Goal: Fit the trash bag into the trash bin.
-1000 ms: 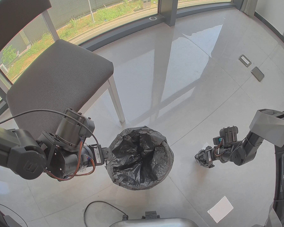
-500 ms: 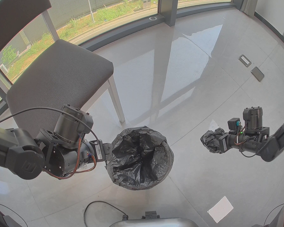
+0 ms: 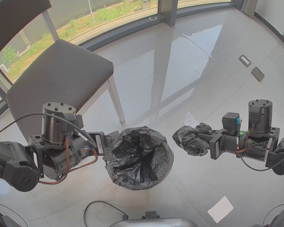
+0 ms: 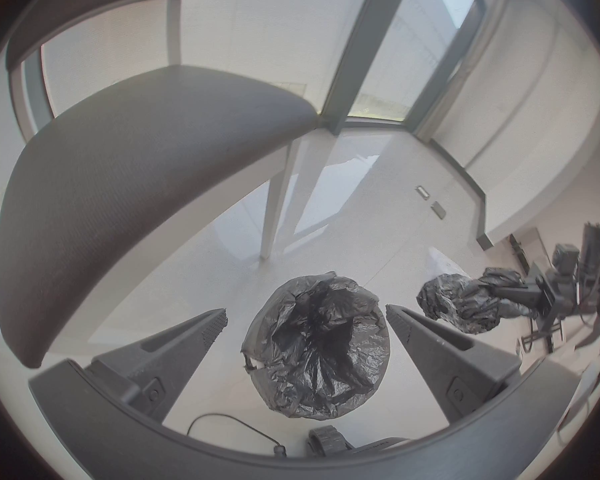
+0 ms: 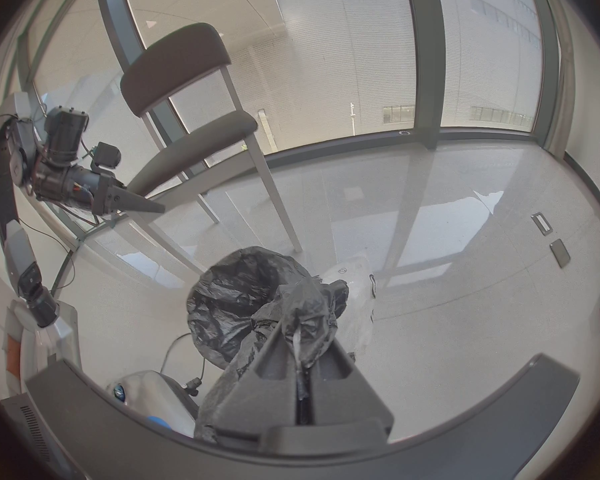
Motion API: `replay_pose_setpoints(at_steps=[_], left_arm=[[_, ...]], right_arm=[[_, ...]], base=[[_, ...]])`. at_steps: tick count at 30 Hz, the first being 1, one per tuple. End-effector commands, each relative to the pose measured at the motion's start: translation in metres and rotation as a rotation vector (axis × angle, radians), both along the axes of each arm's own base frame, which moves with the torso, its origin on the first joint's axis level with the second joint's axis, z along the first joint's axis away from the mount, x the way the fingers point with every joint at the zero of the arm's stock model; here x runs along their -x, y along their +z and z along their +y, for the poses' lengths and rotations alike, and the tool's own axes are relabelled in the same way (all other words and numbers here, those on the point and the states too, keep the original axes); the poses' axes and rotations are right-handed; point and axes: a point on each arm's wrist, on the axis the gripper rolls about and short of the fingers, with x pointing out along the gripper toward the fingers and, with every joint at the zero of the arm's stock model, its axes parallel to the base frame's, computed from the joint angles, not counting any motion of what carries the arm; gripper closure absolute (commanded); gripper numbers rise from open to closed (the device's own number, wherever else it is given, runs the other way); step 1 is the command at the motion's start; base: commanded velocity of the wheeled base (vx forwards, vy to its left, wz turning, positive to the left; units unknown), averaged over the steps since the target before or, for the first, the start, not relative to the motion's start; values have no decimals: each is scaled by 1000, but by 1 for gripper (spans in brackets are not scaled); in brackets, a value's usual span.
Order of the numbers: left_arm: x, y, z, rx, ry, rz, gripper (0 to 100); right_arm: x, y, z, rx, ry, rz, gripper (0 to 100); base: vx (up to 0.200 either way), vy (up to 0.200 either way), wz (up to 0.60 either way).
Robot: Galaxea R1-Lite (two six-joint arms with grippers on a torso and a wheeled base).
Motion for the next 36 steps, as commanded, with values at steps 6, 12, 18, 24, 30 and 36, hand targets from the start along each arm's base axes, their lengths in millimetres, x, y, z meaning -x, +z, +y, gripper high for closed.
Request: replay_pose_setpoints(at_steps=[6, 12, 18, 24, 30, 36], left_arm=[[16, -1, 20, -3, -108, -110, 0], [19, 4, 25, 18, -116, -141, 0], [21, 2, 31, -10, -110, -149, 0], [18, 3, 34, -9, -91, -154, 0], [18, 3, 35, -7, -89, -157, 0], [16, 4, 37, -8, -75, -158, 0]], right_arm=[[-17, 1, 38, -20, 79, -3, 100], [-28, -11, 77, -25, 143, 36, 100], [-35, -29, 104, -39, 161, 88, 100], [-37, -46, 118, -17, 182, 123, 100], [-29, -57, 129, 5, 214, 152, 100], [-30, -70, 132, 26, 217, 179, 100]], base=[[0, 0, 0], [0, 0, 0], [0, 0, 0], [0, 0, 0], [0, 0, 0], [0, 0, 0]])
